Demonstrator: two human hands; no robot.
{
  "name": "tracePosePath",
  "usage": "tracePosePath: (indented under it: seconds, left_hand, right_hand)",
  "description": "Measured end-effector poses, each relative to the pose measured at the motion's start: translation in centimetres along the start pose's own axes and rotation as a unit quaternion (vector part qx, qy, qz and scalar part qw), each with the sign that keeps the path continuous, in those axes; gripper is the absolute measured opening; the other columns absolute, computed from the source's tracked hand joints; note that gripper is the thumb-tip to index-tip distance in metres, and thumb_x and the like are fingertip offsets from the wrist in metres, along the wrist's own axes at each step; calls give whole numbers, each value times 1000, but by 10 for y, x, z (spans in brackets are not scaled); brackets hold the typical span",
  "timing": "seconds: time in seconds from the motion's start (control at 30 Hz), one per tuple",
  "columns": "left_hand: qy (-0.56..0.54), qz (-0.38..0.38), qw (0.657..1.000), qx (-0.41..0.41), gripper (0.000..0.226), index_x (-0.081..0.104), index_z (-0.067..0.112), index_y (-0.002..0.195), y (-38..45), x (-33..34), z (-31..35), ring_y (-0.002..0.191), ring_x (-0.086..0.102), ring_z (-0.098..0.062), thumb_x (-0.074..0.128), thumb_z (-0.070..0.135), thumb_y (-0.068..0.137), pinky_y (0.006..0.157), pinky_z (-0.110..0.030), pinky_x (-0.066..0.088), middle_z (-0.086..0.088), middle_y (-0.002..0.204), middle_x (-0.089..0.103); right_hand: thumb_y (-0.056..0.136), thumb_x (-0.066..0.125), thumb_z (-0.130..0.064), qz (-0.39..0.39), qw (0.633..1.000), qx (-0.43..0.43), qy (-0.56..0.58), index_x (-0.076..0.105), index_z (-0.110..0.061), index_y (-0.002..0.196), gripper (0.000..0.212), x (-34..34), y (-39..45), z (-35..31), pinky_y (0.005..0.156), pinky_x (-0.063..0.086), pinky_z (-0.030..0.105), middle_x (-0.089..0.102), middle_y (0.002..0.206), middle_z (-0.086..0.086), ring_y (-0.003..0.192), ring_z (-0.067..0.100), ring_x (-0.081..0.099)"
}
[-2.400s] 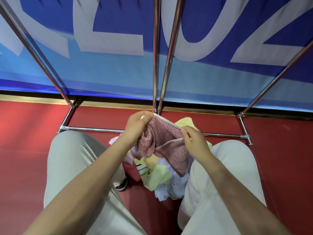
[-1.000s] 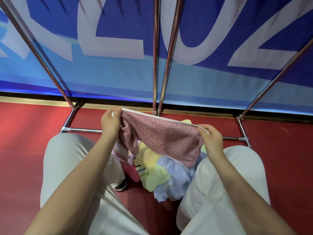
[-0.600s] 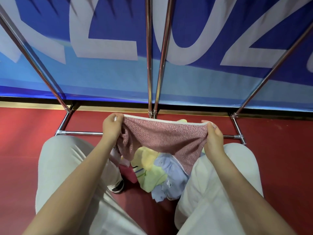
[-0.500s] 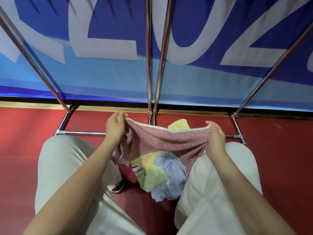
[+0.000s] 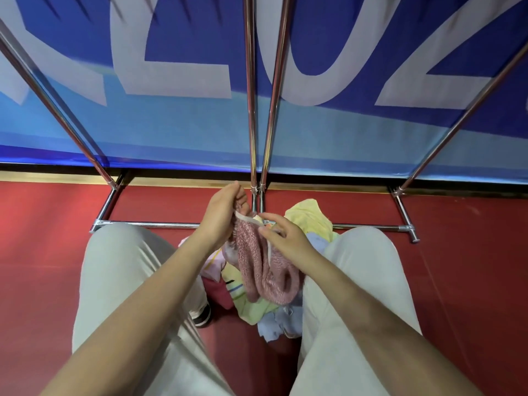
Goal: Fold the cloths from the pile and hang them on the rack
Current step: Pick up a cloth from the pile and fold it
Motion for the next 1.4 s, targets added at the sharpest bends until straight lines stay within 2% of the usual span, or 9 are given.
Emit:
tracePosePath:
  seconds: [0.1,0.3,0.43,0.6,0.77,0.93,1.1,1.27,1.4]
  left_hand:
    - [6,-11,1000,4,33,33,16,67,3,-3,-3,51,32,-13,33,12,99,52,-24,30,3,56,32]
    - [233,19,972,28,16,45,12,77,6,-14,-3,75,40,-20,41,27,82,73,-37,34,-12,80,45]
    - [307,-4,950,51,22,42,18,75,1,-14,-9,63,37,-12,45,16,97,62,-31,31,1,69,41]
    - [454,-67,886,66,24,47,16,78,0,-16,-22,60,45,-11,66,22,91,59,-30,35,1,66,52]
    - [485,-71,867,87,20,55,11,80,2,-23,-27,53,43,0,73,18,85,56,-21,34,6,64,53]
    - [468,-63,880,61,18,60,19,75,0,-31,-25,54,48,3,76,24,83,54,-13,36,10,64,56]
    - [405,-21,914,24,18,61,13,74,-4,-44,-19,58,53,1,71,19,86,56,-16,41,4,69,61]
    - [241,28,970,-21,30,47,16,66,-10,-48,-17,57,56,-4,63,11,92,59,-17,47,7,61,58]
    - [136,5,989,-52,18,61,10,77,-12,-40,-13,61,61,-11,58,13,94,62,-21,50,0,67,67]
  right_hand:
    - [93,61,-17,13,999,-22,-26,68,-17,95,7,5,6,-2,73,40,7,63,85,-15,76,-12,55]
    - [94,58,-11,80,996,-39,-32,66,-19,81,17,-7,9,-2,73,41,8,64,79,-13,74,-9,56]
    - [95,56,-13,158,987,-24,-4,62,-15,79,17,-23,7,0,63,37,11,54,71,-4,63,-3,46]
    - [95,55,-15,243,969,9,42,55,-9,74,22,-49,3,5,56,30,22,41,59,-8,55,3,36]
    - [95,55,-19,275,961,18,18,49,7,77,32,-68,-4,14,58,27,30,36,62,1,61,11,32]
    - [95,55,-17,270,962,37,4,55,10,86,29,-78,-10,21,62,30,30,44,68,8,65,17,39]
    - [96,52,-18,304,951,58,19,53,13,88,32,-96,-18,31,62,27,30,41,70,10,66,19,36]
    - [97,52,-17,308,950,53,25,53,-9,75,23,-102,-25,30,59,27,30,37,64,0,62,12,33]
    - [96,53,-17,314,948,49,28,54,-13,73,24,-101,-25,30,61,29,30,40,65,1,64,13,36]
Point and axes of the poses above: each hand's wrist, its own y-axis towards the middle knuckle, its own x-axis out of the palm, z = x × y, the point moved 3 cm from there along y, towards the middle knuckle
